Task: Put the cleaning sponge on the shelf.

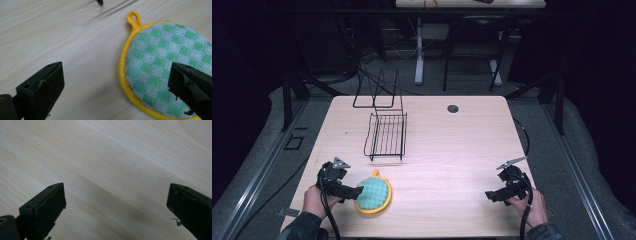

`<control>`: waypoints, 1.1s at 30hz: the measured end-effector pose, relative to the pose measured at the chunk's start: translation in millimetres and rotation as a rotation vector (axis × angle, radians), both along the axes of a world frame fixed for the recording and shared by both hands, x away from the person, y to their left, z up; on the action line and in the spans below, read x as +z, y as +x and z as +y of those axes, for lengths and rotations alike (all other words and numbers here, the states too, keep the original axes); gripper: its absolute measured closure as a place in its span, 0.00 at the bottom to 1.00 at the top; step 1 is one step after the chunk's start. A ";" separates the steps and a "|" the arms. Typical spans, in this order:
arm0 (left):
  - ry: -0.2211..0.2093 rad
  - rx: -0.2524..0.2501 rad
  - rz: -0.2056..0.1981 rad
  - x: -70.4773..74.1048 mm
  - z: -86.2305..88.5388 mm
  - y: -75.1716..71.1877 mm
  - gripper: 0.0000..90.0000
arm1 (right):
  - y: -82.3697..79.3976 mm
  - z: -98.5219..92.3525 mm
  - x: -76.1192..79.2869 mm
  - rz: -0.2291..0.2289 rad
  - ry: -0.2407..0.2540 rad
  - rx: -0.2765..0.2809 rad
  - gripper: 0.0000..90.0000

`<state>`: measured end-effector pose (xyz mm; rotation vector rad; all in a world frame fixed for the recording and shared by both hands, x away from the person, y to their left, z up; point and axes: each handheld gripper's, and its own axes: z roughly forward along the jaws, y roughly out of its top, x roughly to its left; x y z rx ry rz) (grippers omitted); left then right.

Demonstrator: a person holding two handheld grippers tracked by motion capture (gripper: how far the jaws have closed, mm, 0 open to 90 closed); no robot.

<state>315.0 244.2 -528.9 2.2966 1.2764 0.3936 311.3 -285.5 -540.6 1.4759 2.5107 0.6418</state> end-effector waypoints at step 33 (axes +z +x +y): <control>-0.039 -0.107 0.089 -5.1 -43.9 -1.6 0.00 | -2.1 4.7 -1.7 0.020 0.026 0.029 0.03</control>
